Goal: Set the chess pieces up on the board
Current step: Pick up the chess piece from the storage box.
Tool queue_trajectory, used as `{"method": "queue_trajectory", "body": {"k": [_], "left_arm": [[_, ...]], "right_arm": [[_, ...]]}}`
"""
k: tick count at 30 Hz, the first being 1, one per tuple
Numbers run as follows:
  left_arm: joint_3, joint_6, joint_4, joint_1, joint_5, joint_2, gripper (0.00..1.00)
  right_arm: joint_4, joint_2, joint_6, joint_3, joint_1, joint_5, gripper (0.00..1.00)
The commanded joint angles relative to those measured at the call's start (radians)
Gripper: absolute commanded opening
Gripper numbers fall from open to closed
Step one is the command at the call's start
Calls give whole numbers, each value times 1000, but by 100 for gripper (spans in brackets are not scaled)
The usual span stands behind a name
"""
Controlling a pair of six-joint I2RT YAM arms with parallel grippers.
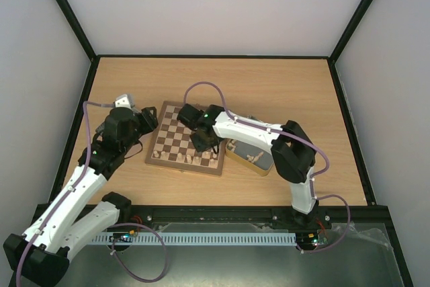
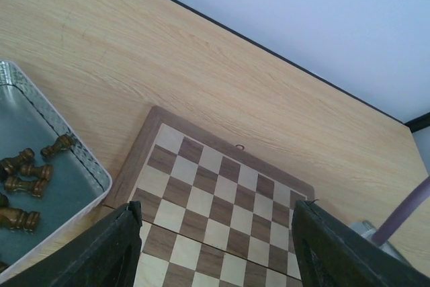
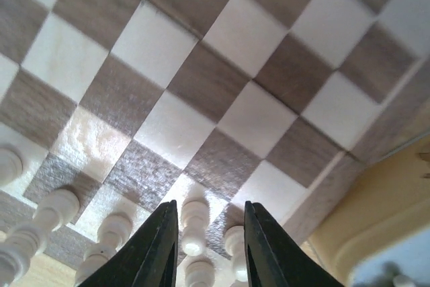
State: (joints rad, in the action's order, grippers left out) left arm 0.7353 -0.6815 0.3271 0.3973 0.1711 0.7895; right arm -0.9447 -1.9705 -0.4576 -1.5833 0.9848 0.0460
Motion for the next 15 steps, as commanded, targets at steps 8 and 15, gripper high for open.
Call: {"method": "queue_trajectory", "body": {"k": [8, 15], "left_arm": [[-35, 103, -144, -8, -280, 9, 66], [-9, 86, -176, -6, -342, 96, 65]], "right_arm": [[319, 495, -282, 435, -210, -280, 35], [525, 569, -207, 663, -325, -43, 36]]}}
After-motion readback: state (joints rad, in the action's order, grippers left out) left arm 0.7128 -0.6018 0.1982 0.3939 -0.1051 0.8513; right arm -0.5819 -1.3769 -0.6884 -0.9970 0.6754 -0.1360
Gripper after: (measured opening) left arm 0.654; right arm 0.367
